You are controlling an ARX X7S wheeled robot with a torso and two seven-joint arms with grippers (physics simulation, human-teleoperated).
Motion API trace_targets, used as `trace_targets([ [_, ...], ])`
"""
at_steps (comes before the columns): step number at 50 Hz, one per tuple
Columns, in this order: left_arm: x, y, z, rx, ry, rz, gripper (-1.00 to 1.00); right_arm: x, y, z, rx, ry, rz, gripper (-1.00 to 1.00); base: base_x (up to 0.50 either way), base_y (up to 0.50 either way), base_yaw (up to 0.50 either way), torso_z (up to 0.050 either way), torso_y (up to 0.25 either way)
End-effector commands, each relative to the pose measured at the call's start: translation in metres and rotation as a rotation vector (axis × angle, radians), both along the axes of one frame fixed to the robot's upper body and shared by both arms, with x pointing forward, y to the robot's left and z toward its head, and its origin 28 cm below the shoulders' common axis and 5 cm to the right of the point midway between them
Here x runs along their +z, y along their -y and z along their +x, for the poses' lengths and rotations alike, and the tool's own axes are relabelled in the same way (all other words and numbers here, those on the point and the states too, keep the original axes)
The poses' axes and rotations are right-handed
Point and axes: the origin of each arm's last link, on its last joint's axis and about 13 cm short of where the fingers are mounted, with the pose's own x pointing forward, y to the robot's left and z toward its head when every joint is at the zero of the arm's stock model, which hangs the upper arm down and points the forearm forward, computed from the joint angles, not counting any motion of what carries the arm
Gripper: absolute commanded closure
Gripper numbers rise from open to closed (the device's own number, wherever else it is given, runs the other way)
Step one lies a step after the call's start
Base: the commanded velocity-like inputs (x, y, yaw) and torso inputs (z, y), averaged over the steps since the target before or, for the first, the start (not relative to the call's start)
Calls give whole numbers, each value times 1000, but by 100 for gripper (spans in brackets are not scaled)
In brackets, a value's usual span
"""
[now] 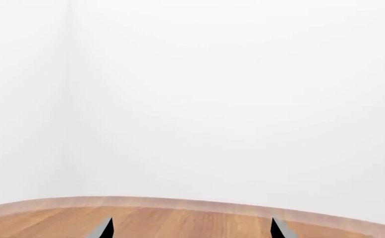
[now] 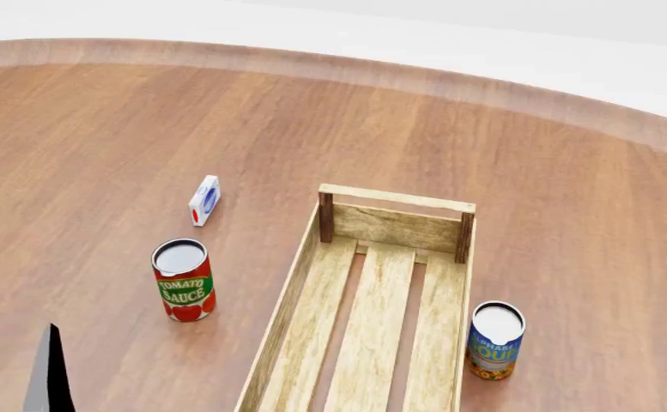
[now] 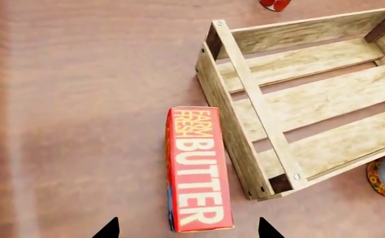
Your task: Pick up the butter and put it in the tray.
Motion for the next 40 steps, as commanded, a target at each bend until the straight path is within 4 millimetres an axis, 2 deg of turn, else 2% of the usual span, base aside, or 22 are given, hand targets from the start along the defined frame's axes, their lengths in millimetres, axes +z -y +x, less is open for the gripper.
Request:
trace_targets([
  [1,-2,1,1,-1,-7,0,-100,-8,4,3,-26,-23,1,-100,0,0,0,0,0],
  [17,-4,1,2,-2,-11,2,-100,-15,-1,22,-48,16,-4,-100,0,0,0,0,0],
  [24,-5,1,3,-2,-13,4,-100,-26,-5,29,-45,14,-4,-100,0,0,0,0,0],
  [40,-4,1,2,-1,-12,6,-100,-56,-8,22,-30,-42,9,-100,0,0,0,0,0],
])
